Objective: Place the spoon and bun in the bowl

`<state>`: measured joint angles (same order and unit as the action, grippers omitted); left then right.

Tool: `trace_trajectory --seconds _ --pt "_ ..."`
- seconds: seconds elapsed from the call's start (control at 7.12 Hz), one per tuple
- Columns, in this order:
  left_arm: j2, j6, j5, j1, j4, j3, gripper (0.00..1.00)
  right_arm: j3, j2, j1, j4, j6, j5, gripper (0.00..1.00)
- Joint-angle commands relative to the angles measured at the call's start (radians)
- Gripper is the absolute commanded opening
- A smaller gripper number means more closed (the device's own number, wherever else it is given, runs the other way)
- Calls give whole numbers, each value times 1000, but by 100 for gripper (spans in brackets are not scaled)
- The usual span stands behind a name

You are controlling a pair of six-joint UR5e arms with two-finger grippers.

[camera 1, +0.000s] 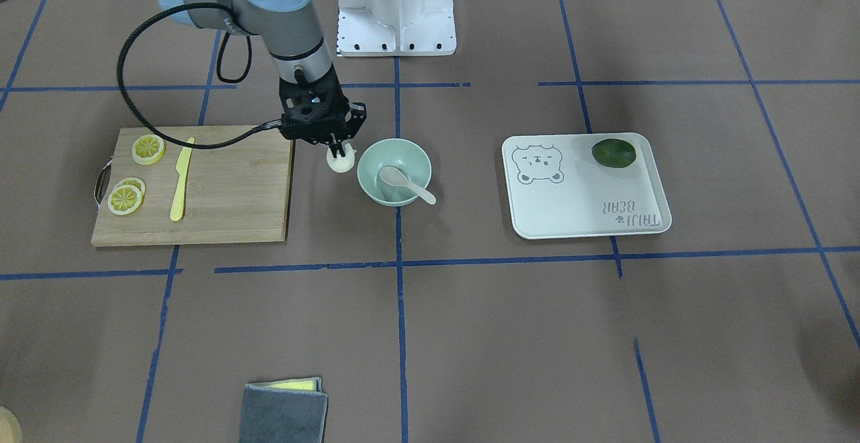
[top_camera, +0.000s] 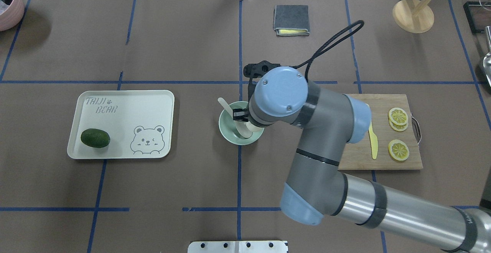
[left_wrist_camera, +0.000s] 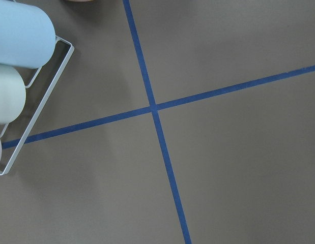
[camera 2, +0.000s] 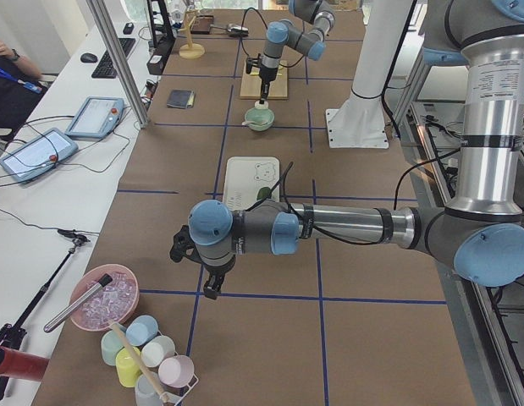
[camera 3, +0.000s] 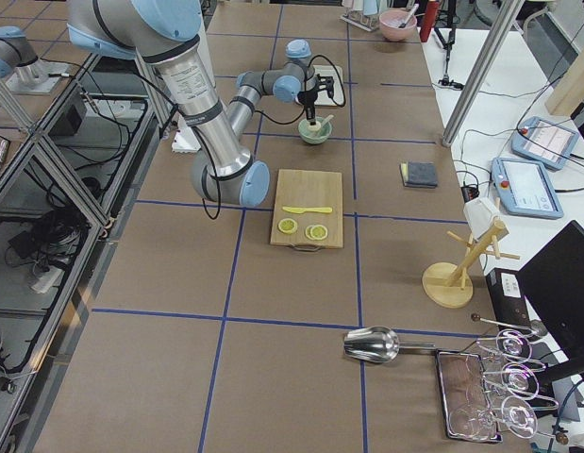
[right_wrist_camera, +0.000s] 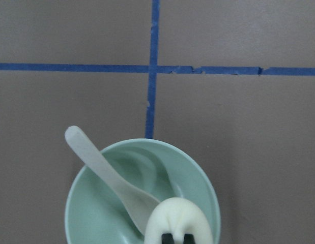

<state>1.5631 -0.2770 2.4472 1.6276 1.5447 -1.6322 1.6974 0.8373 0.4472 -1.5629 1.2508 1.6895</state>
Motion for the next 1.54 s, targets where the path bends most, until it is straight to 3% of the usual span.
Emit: trace_trajectory --seconds 0.0,0.14,0.28,0.7,0.98,1.4 --pt "0 -1 1 0 0 -2 100 -105 -66 -33 4 30 -56 0" --pt "0 -1 3 0 0 -2 100 -107 -63 -33 6 29 -56 60" --pt "-2 -1 4 0 0 -2 100 -107 -63 -32 7 30 -54 100" --pt "0 -2 3 0 0 -2 100 -79 -58 -12 7 10 -30 100" --pt "3 -5 -8 0 0 0 100 2 6 110 9 -95 127 100" --pt "-5 -5 -14 0 -6 5 100 106 210 409 11 -493 443 100"
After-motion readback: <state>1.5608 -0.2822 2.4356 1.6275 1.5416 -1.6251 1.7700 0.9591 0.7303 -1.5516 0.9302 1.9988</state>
